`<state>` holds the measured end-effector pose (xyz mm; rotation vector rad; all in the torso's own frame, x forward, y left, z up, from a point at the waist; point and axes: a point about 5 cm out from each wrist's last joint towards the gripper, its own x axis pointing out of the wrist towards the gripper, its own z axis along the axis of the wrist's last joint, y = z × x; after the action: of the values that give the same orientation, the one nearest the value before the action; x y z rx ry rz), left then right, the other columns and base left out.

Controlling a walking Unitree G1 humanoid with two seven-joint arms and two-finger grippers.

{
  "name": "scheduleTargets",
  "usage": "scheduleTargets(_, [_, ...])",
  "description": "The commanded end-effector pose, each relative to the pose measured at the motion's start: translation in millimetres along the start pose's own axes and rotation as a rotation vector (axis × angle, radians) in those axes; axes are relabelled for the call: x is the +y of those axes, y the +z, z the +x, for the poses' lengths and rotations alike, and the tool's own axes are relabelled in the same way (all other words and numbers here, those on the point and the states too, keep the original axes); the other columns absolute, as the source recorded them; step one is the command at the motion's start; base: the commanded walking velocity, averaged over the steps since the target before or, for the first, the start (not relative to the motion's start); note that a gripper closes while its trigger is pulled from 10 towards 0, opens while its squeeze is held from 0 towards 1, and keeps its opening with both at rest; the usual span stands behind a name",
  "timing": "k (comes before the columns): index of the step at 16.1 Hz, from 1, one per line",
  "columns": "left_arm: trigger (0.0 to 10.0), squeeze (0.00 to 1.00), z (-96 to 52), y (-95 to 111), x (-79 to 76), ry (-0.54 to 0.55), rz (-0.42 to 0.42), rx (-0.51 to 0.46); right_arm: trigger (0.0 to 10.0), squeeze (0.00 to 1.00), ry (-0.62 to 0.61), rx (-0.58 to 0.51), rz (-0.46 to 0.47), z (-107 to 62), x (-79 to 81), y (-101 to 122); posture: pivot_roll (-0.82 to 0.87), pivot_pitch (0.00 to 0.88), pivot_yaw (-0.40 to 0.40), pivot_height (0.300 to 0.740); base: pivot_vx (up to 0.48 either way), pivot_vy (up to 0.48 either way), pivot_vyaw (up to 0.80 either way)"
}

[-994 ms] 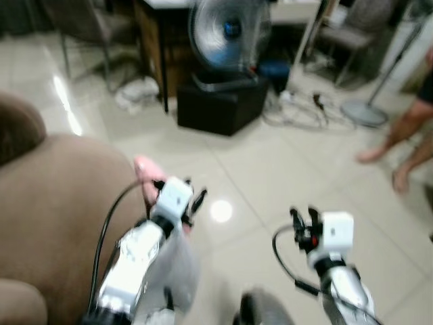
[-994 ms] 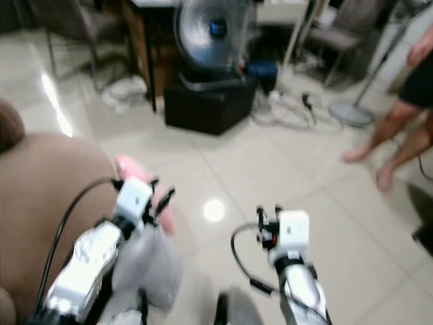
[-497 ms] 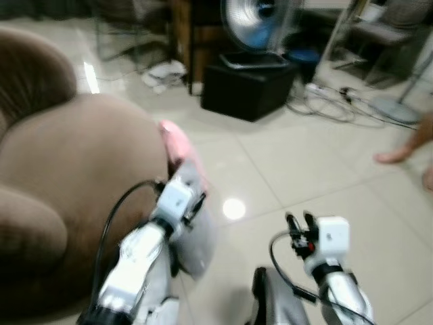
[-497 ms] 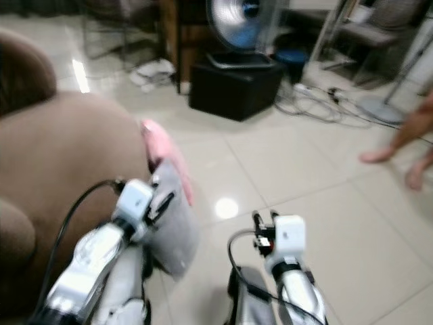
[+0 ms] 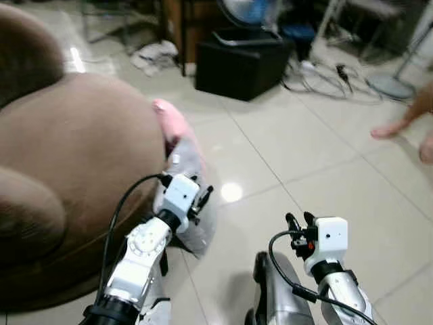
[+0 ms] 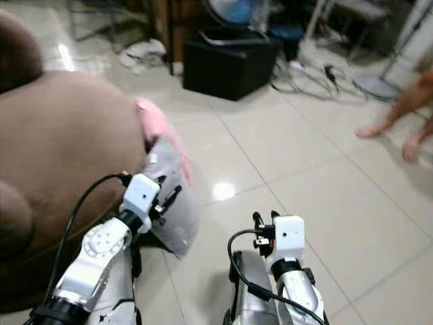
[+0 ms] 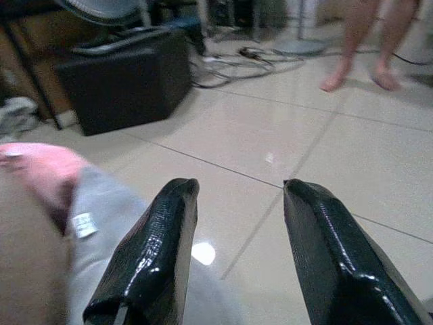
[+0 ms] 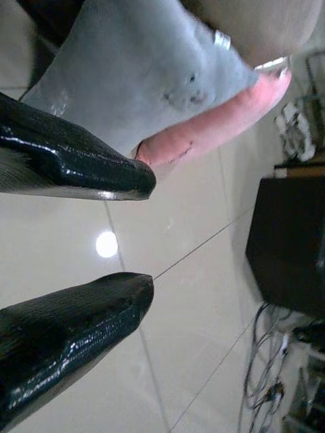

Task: Move the pillow to the sofa from floor

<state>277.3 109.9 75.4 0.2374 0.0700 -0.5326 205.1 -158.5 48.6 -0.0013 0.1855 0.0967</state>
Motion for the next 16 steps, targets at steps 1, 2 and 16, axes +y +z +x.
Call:
scheduleTargets(1, [10.0, 0.00, 4.3, 4.2, -3.9, -0.024, 0.007, -0.019, 10.0, 0.00, -0.021, -0.018, -0.013, 0.4, -5.6, 4.6, 0.00, 0.084, -0.085, 0.545, 0.000, 0.000, 0.00])
scheduleTargets(2, [10.0, 0.00, 5.1, 4.2, -4.1, -0.027, 0.007, -0.020, 10.0, 0.00, -0.025, -0.019, -0.010, -0.3, -5.8, 4.4, 0.00, 0.084, -0.082, 0.545, 0.000, 0.000, 0.00])
scheduleTargets(16, [10.0, 0.00, 2.6, 3.7, -1.6, -0.023, 0.011, -0.020, 10.0, 0.00, -0.024, -0.014, -0.002, -1.9, -2.4, 2.0, 0.00, 0.095, -0.073, 0.545, 0.299, 0.000, -0.18])
